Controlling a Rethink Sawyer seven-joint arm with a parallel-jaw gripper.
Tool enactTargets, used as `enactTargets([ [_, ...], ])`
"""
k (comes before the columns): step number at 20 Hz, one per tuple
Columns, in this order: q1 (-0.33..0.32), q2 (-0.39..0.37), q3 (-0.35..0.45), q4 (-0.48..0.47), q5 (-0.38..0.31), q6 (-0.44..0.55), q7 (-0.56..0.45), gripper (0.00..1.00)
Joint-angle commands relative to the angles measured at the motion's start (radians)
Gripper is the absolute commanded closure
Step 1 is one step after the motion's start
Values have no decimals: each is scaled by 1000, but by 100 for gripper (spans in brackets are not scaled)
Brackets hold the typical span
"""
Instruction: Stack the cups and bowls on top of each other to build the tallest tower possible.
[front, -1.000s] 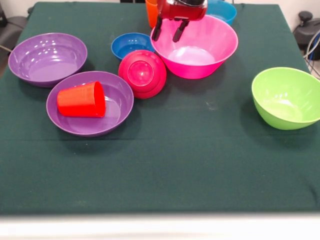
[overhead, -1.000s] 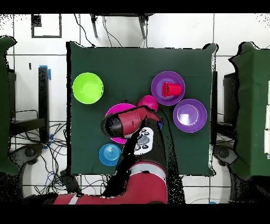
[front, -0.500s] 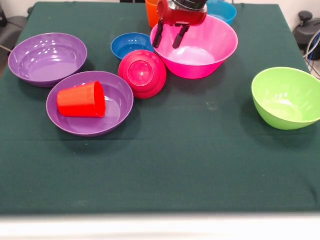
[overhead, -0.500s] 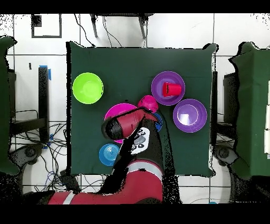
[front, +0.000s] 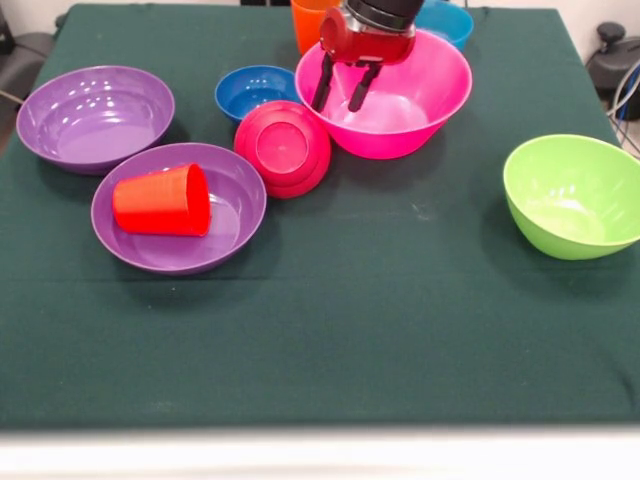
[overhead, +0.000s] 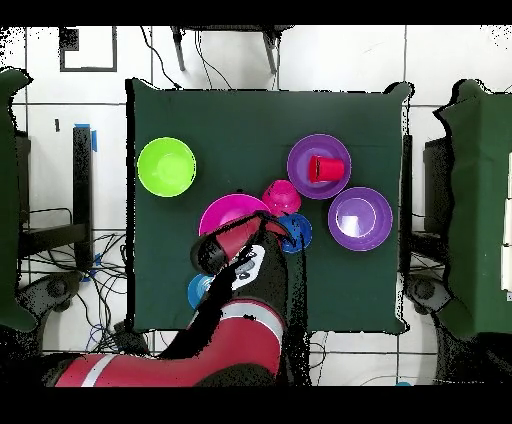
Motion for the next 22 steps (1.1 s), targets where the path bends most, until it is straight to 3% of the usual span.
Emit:
enactTargets([
  [1, 14, 70, 16, -45, -37, -45, 98, 0],
  [13, -6, 39, 34, -36, -30, -11, 53, 0],
  [22, -88, -80, 146, -25, 13, 182, -83, 0],
])
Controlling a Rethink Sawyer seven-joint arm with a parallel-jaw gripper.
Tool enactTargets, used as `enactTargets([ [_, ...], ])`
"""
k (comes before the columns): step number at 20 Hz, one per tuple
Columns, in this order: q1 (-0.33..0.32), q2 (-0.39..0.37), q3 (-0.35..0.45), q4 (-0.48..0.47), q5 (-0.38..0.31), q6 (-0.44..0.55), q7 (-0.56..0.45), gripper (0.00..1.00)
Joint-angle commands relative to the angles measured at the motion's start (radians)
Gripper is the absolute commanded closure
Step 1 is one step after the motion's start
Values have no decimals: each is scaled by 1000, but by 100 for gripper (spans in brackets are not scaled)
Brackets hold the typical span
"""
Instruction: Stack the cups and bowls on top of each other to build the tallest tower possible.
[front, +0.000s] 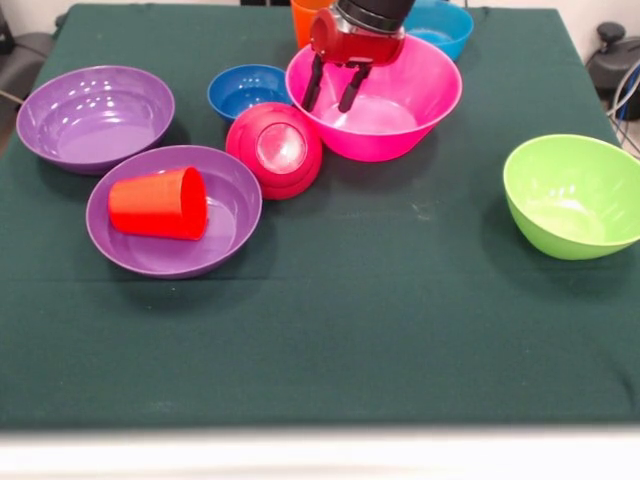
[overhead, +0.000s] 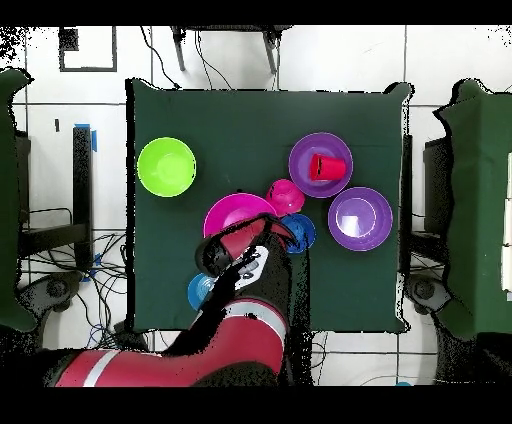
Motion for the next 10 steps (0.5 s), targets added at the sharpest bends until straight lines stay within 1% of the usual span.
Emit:
enactTargets([
  [1, -73, -87, 161, -30, 14, 208, -90, 0],
  [3, -75, -94, 171, -37, 10, 232, -97, 0],
  [7, -80, -103, 182, -35, -8, 241, -87, 0],
  [10, -84, -108, 194, -35, -10, 251, -79, 0],
])
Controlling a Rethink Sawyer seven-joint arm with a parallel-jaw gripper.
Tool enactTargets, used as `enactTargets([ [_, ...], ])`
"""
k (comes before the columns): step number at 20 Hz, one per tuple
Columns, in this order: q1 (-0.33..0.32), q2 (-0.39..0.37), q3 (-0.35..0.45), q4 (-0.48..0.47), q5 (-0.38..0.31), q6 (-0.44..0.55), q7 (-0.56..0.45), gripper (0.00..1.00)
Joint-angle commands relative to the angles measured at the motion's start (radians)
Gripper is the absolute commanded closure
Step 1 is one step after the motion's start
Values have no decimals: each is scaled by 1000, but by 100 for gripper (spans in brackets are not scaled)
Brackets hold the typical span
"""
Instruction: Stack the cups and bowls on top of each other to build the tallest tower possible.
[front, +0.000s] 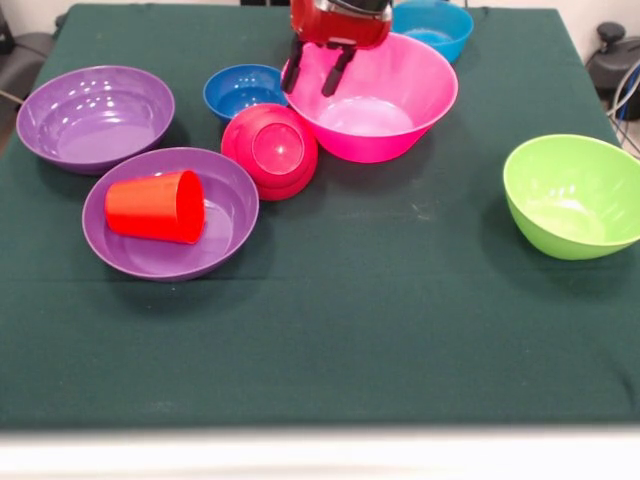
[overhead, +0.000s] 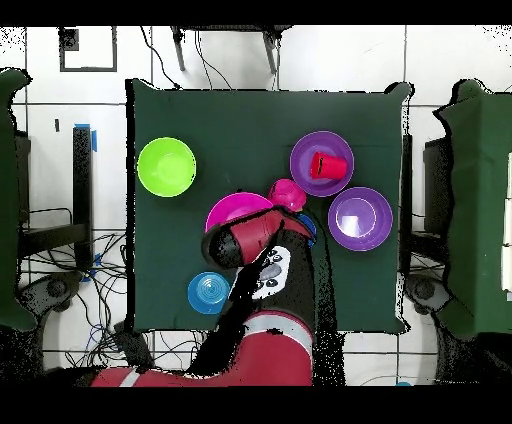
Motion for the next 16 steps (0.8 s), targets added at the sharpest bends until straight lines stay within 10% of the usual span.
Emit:
enactTargets([
  [1, -21, -24, 154, -35, -11, 130, -80, 0],
  [16, 26, 24, 89, -33, -72, -8, 29, 0],
])
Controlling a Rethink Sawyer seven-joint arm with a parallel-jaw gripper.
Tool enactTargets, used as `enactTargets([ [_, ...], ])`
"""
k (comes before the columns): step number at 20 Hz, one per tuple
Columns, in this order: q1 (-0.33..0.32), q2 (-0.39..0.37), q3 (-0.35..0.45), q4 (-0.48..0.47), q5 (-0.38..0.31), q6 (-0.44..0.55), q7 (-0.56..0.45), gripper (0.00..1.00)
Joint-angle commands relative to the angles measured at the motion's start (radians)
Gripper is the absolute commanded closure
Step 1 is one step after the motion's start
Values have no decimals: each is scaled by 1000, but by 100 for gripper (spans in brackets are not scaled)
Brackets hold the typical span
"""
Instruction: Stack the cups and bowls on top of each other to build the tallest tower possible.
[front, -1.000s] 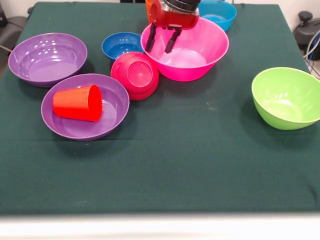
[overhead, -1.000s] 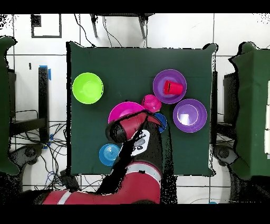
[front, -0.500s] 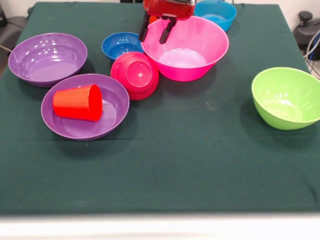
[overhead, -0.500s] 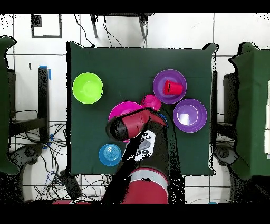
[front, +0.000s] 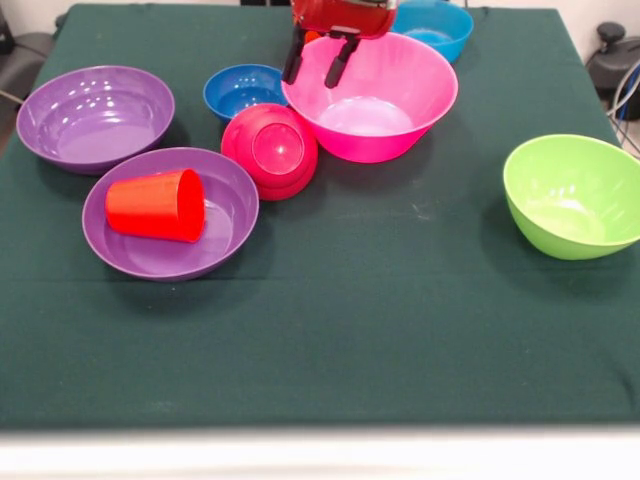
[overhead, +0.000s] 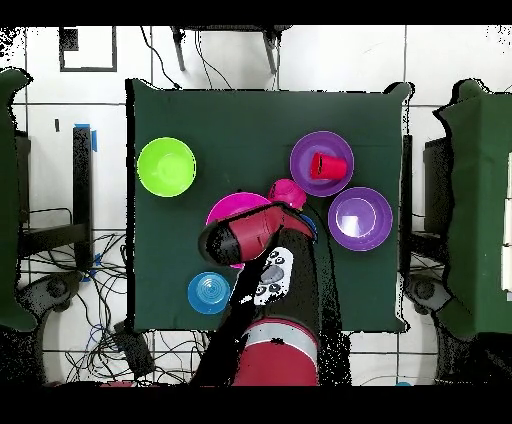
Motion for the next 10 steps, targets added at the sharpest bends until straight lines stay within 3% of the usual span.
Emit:
enactTargets([
  [1, 41, 65, 58, -37, -81, -57, 34, 0],
  [10, 88, 102, 4, -67, -116, -85, 64, 0],
])
